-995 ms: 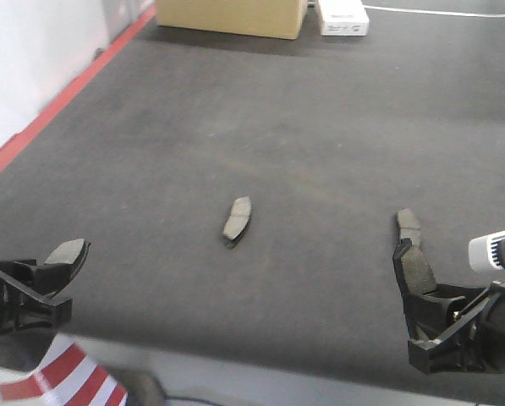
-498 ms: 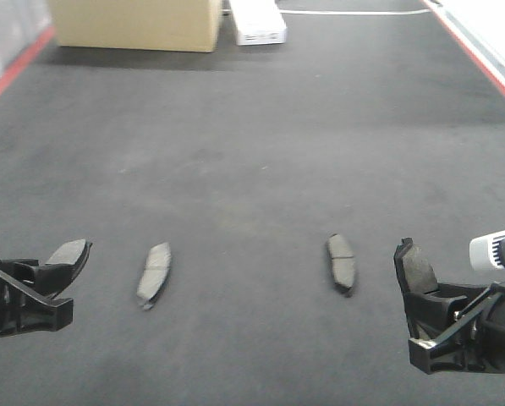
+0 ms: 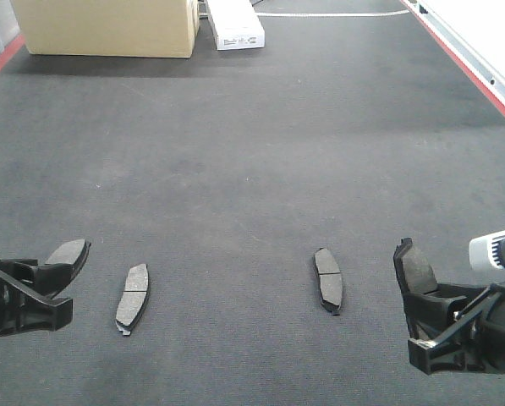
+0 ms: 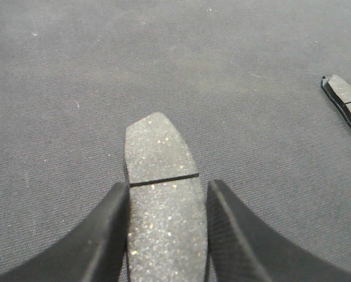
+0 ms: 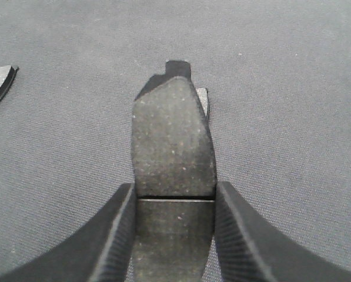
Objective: Move and align brake pads A on conveyor
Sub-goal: 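Turn and approach the conveyor belt holding both brake pads, then lower the left gripper's brake pad onto the belt beside the others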
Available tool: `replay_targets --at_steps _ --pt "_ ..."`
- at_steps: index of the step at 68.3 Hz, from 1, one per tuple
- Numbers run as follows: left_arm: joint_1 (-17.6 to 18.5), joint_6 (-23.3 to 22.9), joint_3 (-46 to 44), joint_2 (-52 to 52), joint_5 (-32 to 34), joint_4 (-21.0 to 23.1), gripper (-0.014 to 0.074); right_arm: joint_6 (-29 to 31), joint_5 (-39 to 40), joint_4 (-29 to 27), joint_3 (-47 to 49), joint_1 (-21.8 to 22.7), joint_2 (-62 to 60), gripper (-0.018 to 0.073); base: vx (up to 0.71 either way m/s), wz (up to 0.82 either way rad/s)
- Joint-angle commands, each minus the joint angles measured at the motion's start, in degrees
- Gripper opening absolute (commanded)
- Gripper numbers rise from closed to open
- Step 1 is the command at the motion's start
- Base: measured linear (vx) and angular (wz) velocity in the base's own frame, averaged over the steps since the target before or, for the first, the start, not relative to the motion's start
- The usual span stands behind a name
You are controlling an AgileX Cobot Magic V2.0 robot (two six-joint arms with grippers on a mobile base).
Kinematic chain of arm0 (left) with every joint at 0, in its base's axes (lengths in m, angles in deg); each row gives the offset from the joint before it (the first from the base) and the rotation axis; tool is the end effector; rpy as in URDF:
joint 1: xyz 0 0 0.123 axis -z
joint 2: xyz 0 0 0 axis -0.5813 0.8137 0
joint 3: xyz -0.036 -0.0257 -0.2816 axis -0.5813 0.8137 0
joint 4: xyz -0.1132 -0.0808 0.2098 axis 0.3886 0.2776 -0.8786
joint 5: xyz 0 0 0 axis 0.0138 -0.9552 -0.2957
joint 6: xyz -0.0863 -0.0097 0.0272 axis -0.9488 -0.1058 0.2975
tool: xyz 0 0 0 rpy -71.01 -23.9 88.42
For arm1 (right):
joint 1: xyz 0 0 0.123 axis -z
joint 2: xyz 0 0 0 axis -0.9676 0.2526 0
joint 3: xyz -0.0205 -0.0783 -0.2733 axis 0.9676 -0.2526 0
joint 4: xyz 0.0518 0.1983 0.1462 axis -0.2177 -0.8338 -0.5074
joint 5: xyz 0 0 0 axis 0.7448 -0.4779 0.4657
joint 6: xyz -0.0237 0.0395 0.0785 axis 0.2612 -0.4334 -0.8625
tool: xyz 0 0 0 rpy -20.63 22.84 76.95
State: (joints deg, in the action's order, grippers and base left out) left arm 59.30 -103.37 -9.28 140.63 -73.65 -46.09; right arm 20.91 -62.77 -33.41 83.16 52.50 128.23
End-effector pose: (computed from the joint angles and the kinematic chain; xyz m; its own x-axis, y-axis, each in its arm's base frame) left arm 0.1640 -0.0664 0.2791 -0.6257 0.0240 -0.7797 0.2223 0.9636 -0.1487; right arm 0.1454 0.0617 0.2612 -0.5746 -0.1139 -0.8105 -0.3261 0.9401 0.0990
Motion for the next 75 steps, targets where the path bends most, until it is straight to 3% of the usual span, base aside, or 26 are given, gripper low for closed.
replay_targets --at_steps 1,75 --pt "0.2 -0.1 -1.5 -0.7 4.3 -0.3 0.0139 0.6 4.8 0.3 1.8 0.0 -0.5 -0.0008 0.00 0.00" --pt "0.2 -0.1 -1.5 -0.7 5.1 -0.2 0.0139 0.6 4.8 0.3 1.8 0.0 -0.5 -0.0008 0.00 0.00"
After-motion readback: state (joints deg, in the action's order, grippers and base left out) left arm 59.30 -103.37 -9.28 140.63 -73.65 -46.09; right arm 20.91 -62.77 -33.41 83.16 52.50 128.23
